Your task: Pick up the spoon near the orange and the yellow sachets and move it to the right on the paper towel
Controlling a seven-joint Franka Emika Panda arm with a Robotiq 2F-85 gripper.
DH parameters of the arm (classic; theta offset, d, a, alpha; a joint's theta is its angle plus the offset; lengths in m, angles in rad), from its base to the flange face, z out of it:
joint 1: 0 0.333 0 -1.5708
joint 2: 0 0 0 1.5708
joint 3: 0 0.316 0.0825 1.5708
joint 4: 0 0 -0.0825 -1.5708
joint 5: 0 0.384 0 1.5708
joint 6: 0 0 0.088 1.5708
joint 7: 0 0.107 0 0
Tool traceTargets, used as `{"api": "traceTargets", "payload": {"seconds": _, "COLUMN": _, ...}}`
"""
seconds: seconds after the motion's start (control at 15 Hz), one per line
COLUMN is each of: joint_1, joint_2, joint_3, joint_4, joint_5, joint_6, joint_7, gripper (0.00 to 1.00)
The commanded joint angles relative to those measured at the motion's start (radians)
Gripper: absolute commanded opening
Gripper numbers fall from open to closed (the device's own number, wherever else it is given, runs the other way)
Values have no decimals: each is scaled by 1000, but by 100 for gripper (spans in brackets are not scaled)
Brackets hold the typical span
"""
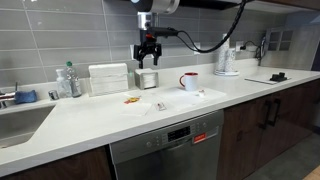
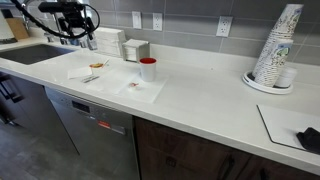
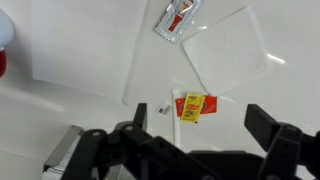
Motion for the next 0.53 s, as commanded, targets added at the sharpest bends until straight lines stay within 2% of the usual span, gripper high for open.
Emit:
{"api": "traceTargets", "payload": {"seconds": 0.0, "joint_1": 17, "joint_2": 166, "joint_3": -11, "joint_4": 142, "joint_5": 8, "joint_6": 93, "joint_7": 40, "gripper": 100}}
{"api": "traceTargets", "payload": {"seconds": 0.47, "joint_1": 51, "joint_2": 397, "joint_3": -21, "joint_4": 309, "joint_5": -3, "joint_6": 218, "joint_7": 14, "gripper": 100}}
